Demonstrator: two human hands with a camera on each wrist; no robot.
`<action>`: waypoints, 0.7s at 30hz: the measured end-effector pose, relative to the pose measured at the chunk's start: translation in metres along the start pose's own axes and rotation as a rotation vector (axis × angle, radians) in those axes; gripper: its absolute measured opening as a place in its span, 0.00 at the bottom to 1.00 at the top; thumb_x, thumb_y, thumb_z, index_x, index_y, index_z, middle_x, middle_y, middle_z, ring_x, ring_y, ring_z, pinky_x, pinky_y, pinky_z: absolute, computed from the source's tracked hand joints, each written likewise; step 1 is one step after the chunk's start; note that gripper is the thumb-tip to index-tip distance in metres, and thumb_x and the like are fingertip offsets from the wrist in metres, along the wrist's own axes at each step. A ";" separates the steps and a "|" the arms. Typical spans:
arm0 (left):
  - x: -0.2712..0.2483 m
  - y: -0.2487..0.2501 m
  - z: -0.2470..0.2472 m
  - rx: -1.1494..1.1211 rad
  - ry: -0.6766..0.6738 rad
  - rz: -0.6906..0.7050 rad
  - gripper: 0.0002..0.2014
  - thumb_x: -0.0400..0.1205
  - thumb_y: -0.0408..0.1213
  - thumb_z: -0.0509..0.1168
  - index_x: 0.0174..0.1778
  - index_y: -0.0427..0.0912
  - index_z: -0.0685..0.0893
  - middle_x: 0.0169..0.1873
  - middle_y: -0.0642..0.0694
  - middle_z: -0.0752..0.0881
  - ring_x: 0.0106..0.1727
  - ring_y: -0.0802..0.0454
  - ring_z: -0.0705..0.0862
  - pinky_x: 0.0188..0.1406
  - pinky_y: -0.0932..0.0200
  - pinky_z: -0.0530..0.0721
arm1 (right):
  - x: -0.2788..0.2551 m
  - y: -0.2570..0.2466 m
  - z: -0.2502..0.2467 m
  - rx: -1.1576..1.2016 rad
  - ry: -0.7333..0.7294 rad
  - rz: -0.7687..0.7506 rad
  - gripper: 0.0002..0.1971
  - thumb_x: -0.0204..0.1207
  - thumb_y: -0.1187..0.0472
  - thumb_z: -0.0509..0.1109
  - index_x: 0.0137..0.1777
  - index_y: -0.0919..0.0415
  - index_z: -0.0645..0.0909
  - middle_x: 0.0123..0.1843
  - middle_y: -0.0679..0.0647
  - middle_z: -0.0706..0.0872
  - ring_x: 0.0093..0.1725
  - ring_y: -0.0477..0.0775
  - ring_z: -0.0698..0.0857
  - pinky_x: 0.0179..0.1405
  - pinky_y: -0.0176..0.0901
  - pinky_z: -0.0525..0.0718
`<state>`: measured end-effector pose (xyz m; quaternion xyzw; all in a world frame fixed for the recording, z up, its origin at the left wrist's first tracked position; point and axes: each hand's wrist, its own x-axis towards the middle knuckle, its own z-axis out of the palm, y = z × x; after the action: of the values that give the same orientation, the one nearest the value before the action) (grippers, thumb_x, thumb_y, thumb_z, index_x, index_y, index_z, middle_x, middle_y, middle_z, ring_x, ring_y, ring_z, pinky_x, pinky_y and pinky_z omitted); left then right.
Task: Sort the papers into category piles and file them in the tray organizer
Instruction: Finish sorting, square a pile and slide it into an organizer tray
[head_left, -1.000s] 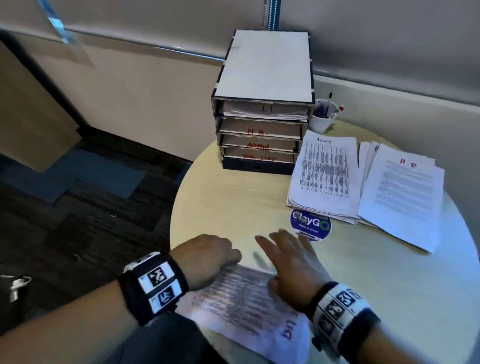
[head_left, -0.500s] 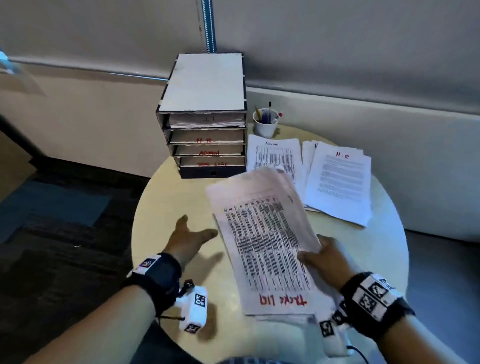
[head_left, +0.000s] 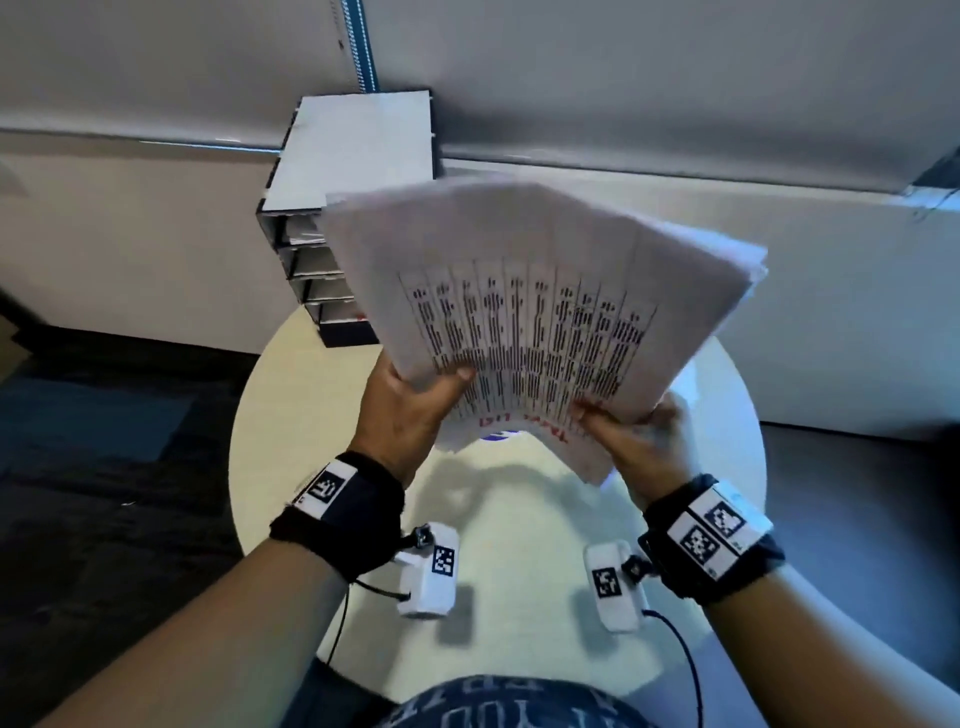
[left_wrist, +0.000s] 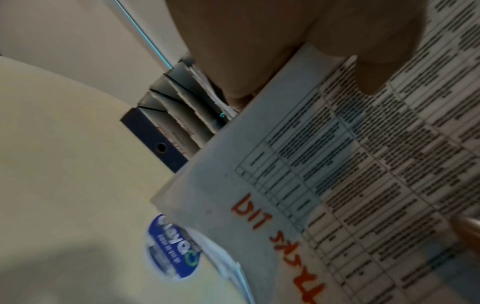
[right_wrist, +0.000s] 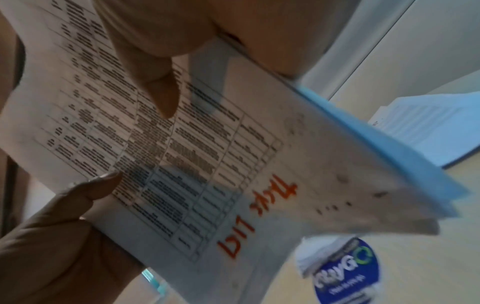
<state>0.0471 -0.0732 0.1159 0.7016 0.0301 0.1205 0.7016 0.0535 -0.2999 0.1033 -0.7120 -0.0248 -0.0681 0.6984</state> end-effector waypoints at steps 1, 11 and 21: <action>-0.003 -0.004 -0.003 0.006 -0.002 -0.023 0.21 0.74 0.33 0.75 0.63 0.36 0.83 0.52 0.49 0.92 0.55 0.53 0.90 0.50 0.64 0.87 | -0.003 0.002 -0.003 0.016 -0.017 0.026 0.14 0.59 0.65 0.82 0.45 0.50 0.90 0.43 0.43 0.93 0.45 0.48 0.92 0.45 0.43 0.90; 0.000 -0.034 -0.003 0.002 -0.160 -0.248 0.28 0.64 0.35 0.83 0.59 0.33 0.83 0.52 0.34 0.90 0.54 0.40 0.90 0.57 0.36 0.88 | -0.005 0.009 -0.006 0.116 -0.007 0.177 0.08 0.68 0.76 0.78 0.44 0.65 0.89 0.40 0.54 0.93 0.40 0.55 0.93 0.41 0.45 0.90; 0.023 -0.013 -0.016 -0.106 -0.098 -0.254 0.09 0.74 0.29 0.76 0.47 0.30 0.89 0.43 0.36 0.92 0.43 0.42 0.90 0.48 0.48 0.87 | -0.007 0.066 -0.049 -0.085 -0.140 0.424 0.04 0.70 0.71 0.78 0.42 0.64 0.89 0.43 0.60 0.93 0.45 0.64 0.91 0.51 0.59 0.89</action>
<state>0.0673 -0.0530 0.1057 0.6593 0.0778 -0.0024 0.7479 0.0524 -0.3502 0.0378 -0.7330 0.0797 0.1288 0.6632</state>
